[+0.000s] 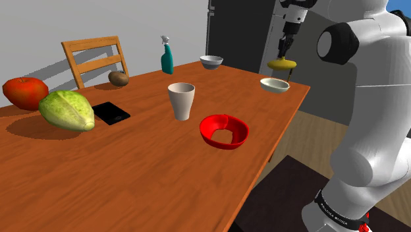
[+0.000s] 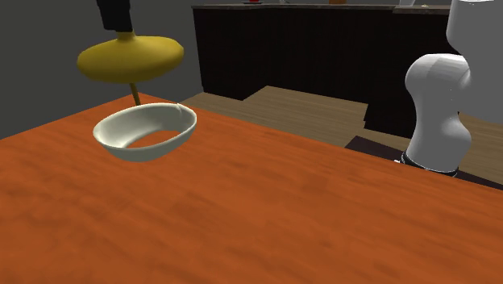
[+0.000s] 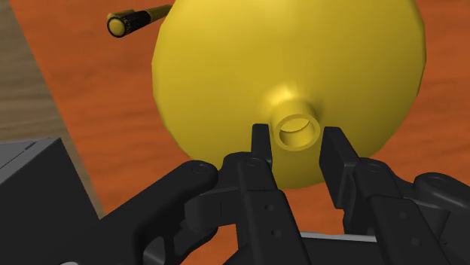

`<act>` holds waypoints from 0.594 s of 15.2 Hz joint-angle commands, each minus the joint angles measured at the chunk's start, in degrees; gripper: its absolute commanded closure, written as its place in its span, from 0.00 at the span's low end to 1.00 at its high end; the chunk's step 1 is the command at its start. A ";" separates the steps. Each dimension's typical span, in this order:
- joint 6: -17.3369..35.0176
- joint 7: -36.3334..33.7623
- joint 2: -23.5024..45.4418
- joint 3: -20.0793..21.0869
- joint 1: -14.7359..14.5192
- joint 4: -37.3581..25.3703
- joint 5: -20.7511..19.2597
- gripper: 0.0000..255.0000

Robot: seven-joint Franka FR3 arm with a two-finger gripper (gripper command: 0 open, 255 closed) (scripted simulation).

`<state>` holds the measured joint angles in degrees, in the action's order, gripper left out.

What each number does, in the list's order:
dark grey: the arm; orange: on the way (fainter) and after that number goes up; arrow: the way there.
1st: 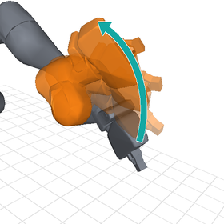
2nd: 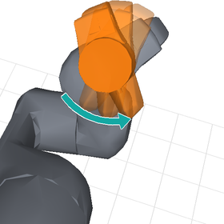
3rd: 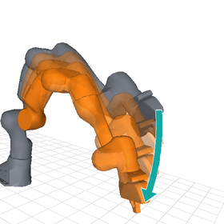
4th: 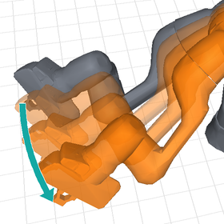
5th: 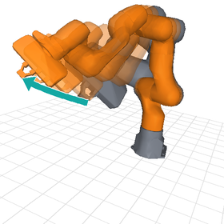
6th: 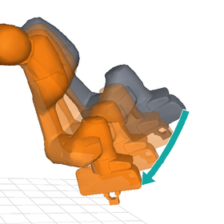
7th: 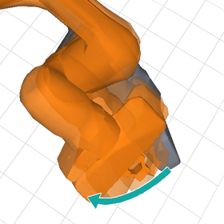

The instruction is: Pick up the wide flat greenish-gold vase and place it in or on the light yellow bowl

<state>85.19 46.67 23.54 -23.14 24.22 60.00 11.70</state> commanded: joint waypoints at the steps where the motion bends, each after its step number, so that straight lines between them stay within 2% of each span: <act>1: 2.17 0.01 -0.95 -0.03 -0.64 3.05 -0.40 1.00; 9: 9.88 0.20 -3.65 -0.03 -2.30 13.38 -1.44 1.00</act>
<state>93.98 46.87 20.20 -23.17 22.13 72.05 10.37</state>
